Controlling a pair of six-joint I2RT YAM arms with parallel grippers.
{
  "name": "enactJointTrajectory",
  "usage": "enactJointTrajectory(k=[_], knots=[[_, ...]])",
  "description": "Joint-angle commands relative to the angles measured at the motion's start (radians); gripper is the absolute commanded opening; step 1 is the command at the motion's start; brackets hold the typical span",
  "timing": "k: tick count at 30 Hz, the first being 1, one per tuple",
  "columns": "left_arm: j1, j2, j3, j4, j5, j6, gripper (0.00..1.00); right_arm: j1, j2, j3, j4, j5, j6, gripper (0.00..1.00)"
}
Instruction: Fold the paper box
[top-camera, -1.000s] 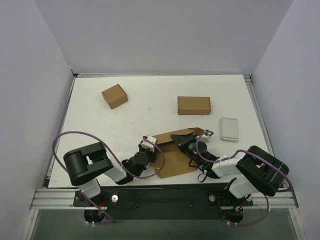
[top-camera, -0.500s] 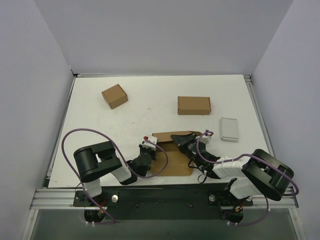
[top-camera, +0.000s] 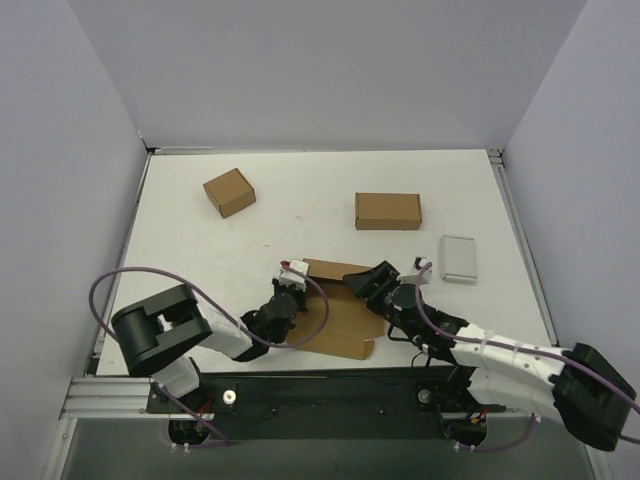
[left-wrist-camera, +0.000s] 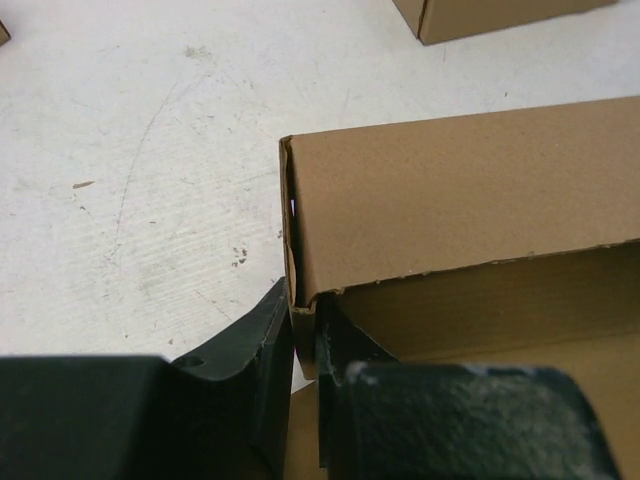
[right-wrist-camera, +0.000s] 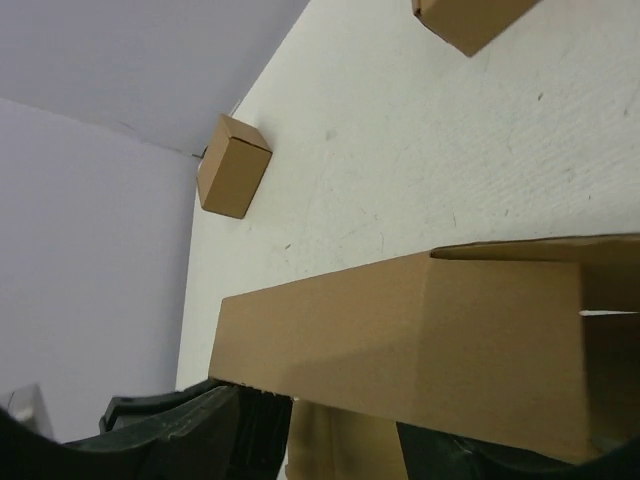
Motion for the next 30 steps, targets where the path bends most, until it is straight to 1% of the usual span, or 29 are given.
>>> enactJointTrajectory(k=[1, 2, 3, 4, 5, 6, 7, 10, 12, 13, 16, 21, 25, 30], knots=[[0.084, -0.157, 0.017, -0.272, 0.233, -0.127, 0.0, 0.001, -0.267, 0.147, -0.474, 0.04, -0.23, 0.69], [0.105, -0.198, 0.026, -0.372, 0.312, -0.144, 0.0, -0.001, -0.303, 0.173, -0.547, 0.052, -0.268, 0.7], [0.148, -0.216, 0.034, -0.419, 0.357, -0.176, 0.0, -0.001, -0.355, 0.196, -0.616, 0.076, -0.312, 0.71], [0.174, -0.233, 0.046, -0.488, 0.403, -0.187, 0.0, -0.002, -0.376, 0.233, -0.735, 0.083, -0.343, 0.73], [0.194, -0.264, 0.051, -0.525, 0.484, -0.194, 0.0, -0.004, -0.412, 0.25, -0.786, 0.092, -0.372, 0.73], [0.228, -0.278, 0.059, -0.56, 0.514, -0.207, 0.0, -0.004, -0.424, 0.264, -0.828, 0.1, -0.397, 0.73], [0.24, -0.292, 0.074, -0.633, 0.538, -0.207, 0.0, -0.004, -0.435, 0.291, -0.901, 0.103, -0.438, 0.74], [0.292, -0.335, 0.1, -0.755, 0.645, -0.204, 0.0, -0.002, -0.446, 0.325, -1.003, 0.101, -0.51, 0.74], [0.325, -0.365, 0.111, -0.795, 0.686, -0.211, 0.0, -0.002, -0.433, 0.351, -1.038, 0.083, -0.543, 0.74], [0.351, -0.385, 0.111, -0.825, 0.713, -0.213, 0.0, 0.002, -0.429, 0.359, -1.049, 0.06, -0.563, 0.74], [0.381, -0.414, 0.12, -0.876, 0.732, -0.213, 0.0, 0.013, -0.403, 0.376, -1.069, 0.025, -0.584, 0.74], [0.409, -0.428, 0.134, -0.918, 0.749, -0.207, 0.0, 0.068, -0.371, 0.371, -1.066, 0.014, -0.583, 0.73], [0.418, -0.427, 0.14, -0.933, 0.749, -0.199, 0.0, 0.104, -0.358, 0.345, -1.035, 0.031, -0.583, 0.73], [0.424, -0.436, 0.135, -0.938, 0.749, -0.194, 0.0, 0.113, -0.292, 0.314, -0.956, 0.022, -0.597, 0.71]])
